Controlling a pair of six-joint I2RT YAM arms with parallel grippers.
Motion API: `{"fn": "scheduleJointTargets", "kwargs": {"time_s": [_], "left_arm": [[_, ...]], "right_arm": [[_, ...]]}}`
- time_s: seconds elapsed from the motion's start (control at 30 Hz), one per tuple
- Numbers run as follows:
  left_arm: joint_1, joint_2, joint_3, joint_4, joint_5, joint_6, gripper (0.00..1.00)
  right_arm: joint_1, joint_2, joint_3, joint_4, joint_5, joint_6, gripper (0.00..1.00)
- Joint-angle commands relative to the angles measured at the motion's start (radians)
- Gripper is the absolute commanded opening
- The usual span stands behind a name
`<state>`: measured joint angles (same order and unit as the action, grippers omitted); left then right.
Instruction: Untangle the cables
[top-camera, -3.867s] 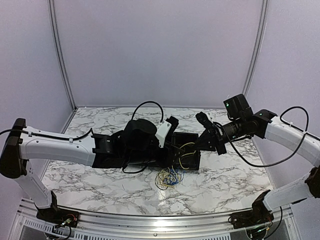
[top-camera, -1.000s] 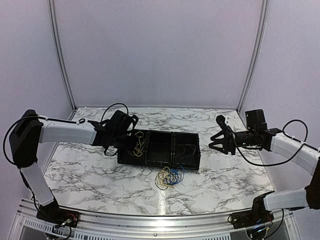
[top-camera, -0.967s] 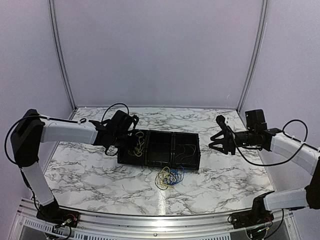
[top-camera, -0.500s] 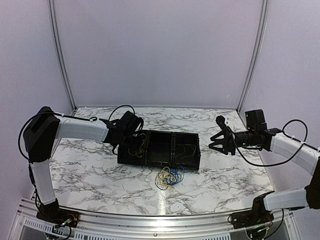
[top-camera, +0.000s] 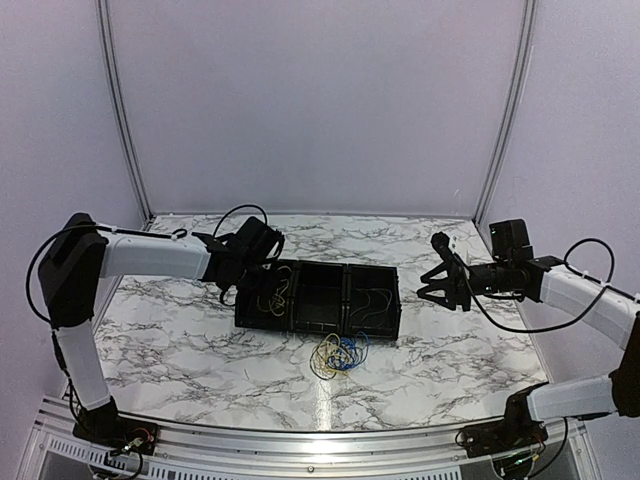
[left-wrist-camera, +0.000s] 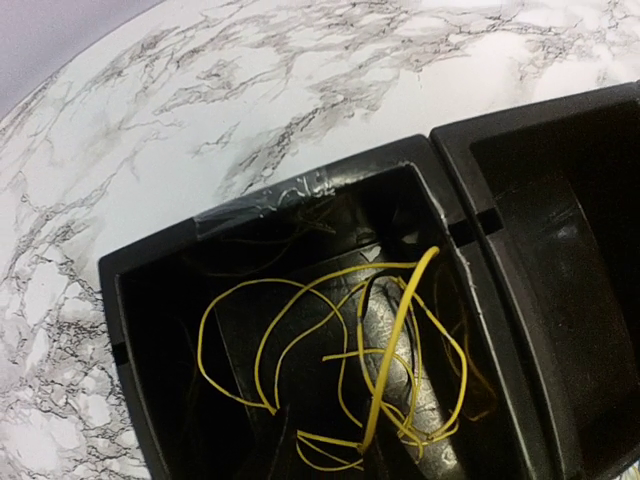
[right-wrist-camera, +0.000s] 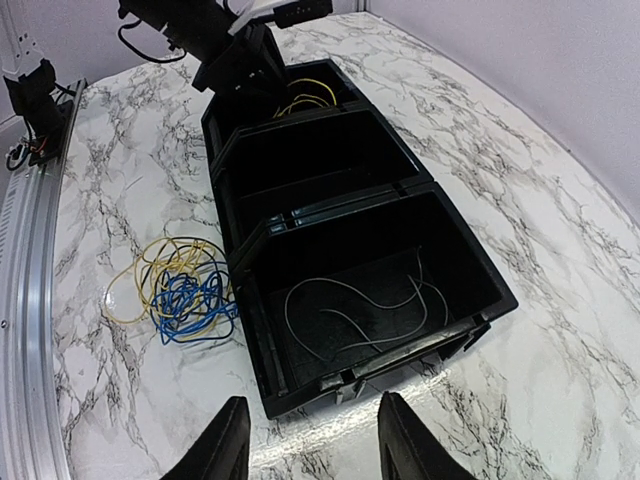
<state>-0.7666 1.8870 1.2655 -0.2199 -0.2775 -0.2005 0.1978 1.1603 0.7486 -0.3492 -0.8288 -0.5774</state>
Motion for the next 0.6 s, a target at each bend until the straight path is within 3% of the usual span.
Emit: {"fn": "scheduleJointTargets", "kwargs": {"time_s": [0.0, 0.27, 0.57], "left_arm": [[0.0, -0.096, 0.029, -0.059, -0.011, 0.018, 0.27], [-0.003, -0.229, -0.041, -0.079, -0.033, 0.0, 0.43], [-0.022, -0.278, -0.081, -0.071, 0.019, -0.019, 0.44]], "right_arm": [[-0.01, -0.005, 0.012, -0.007, -0.012, -0.014, 0.44], [-0.01, -0.024, 0.004, -0.005, 0.009, -0.016, 0.44], [-0.01, -0.014, -0.007, 0.002, 0.042, -0.025, 0.44]]}}
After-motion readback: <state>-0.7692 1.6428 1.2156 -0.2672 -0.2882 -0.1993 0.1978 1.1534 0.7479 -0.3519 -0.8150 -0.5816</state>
